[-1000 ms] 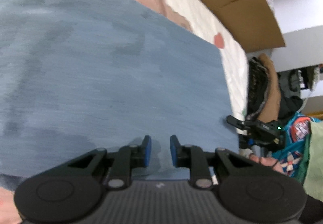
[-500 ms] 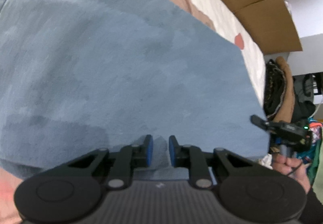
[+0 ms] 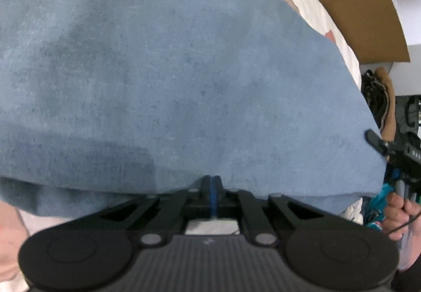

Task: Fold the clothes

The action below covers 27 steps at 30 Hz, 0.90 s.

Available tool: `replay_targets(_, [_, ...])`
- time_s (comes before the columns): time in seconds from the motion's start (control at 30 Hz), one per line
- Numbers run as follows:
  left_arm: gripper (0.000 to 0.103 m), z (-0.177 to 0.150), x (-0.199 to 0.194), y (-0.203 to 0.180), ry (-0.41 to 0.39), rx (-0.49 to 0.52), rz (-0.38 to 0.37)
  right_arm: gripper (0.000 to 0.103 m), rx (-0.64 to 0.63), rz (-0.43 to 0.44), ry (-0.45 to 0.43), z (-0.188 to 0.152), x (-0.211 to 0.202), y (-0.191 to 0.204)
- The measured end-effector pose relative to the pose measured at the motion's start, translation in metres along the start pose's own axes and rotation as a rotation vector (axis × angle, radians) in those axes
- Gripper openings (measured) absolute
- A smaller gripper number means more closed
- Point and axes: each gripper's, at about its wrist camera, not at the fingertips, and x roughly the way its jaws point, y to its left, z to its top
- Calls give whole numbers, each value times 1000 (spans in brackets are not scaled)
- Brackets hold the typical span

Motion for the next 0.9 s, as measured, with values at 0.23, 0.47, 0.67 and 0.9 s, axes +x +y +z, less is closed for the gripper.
replay_targets(0.23, [4, 1, -17, -12, 54, -4, -4, 7, 0, -3, -1, 0, -2, -1])
replay_targets(0.47, [13, 37, -37, -32, -49, 70, 47, 7, 0, -8, 0, 0, -2, 0])
replay_targets(0.67, [16, 67, -19, -36, -67, 114, 110, 7, -1, -9, 4, 0, -2, 0])
replay_targets(0.9, [15, 100, -13, -44, -103, 144, 119, 7, 13, -13, 4, 2, -3, -4])
